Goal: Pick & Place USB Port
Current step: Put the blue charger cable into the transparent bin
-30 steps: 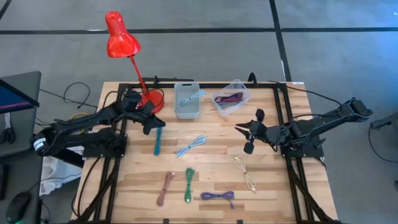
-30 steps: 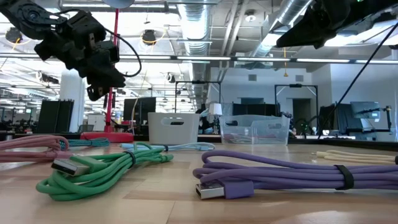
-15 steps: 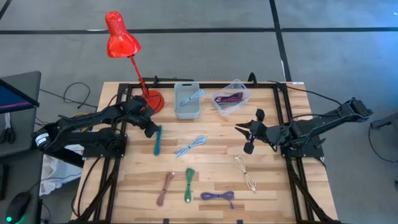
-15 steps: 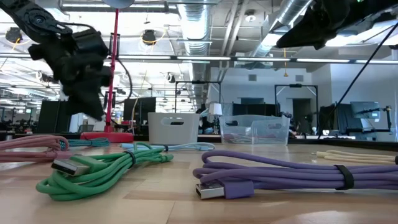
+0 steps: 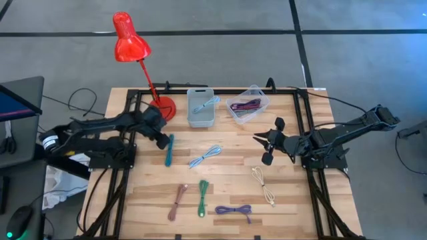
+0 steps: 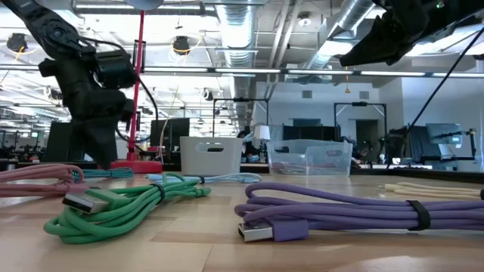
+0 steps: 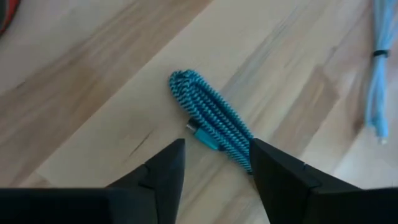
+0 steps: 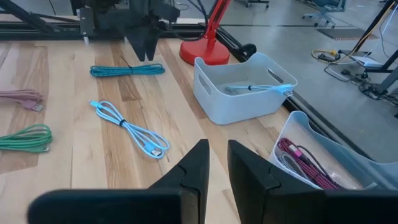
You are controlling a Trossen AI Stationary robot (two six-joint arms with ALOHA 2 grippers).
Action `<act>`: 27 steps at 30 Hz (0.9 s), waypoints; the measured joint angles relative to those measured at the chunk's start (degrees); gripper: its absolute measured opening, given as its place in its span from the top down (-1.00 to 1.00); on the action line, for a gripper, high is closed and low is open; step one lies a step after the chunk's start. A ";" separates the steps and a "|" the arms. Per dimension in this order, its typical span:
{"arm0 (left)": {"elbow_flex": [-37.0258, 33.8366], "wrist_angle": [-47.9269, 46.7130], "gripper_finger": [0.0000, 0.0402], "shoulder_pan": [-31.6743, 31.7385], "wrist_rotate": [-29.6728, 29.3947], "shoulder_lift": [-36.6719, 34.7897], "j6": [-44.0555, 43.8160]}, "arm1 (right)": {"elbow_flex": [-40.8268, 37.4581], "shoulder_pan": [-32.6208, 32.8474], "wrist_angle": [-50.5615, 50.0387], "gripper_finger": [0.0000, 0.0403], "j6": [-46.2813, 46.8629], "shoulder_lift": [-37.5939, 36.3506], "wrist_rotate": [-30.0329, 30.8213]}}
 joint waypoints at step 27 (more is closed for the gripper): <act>0.13 12.41 0.93 -0.19 3.64 11.69 0.99 | 0.00 0.00 -0.90 0.74 -0.17 -0.01 -0.02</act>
